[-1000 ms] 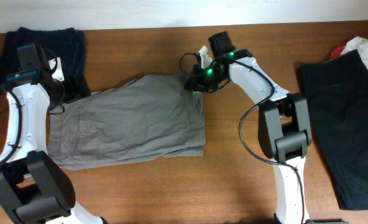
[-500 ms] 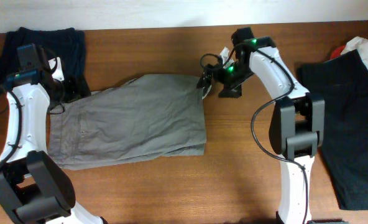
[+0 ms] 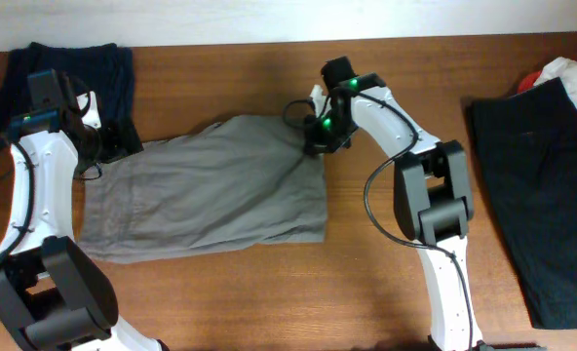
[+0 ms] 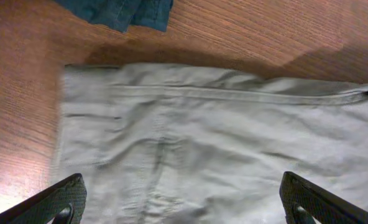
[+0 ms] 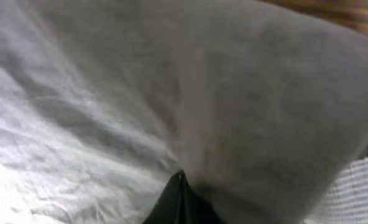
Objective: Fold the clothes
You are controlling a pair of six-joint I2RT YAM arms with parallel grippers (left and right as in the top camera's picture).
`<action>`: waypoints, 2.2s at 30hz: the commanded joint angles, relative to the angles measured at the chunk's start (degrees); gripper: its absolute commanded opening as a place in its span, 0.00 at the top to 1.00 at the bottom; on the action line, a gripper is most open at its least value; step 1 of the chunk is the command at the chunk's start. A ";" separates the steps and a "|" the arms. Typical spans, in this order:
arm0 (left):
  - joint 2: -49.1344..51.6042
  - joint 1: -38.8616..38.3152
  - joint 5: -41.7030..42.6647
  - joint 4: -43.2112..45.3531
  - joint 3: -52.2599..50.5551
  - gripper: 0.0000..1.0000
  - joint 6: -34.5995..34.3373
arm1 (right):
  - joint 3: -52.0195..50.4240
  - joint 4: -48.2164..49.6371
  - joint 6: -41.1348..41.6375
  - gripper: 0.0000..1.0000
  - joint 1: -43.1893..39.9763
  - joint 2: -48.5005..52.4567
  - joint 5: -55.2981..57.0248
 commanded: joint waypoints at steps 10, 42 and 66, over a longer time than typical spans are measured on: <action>0.70 -0.31 11.54 -0.74 -0.44 0.45 0.94 | -0.70 -17.64 0.87 0.96 -9.60 -18.12 16.50; 0.39 5.90 5.70 -6.36 -3.52 0.22 3.98 | -42.36 -1.49 6.84 0.01 -23.39 -42.75 10.36; 26.32 8.44 21.77 -10.64 -0.92 0.99 10.25 | -42.36 -1.53 6.86 0.01 -23.34 -42.64 10.34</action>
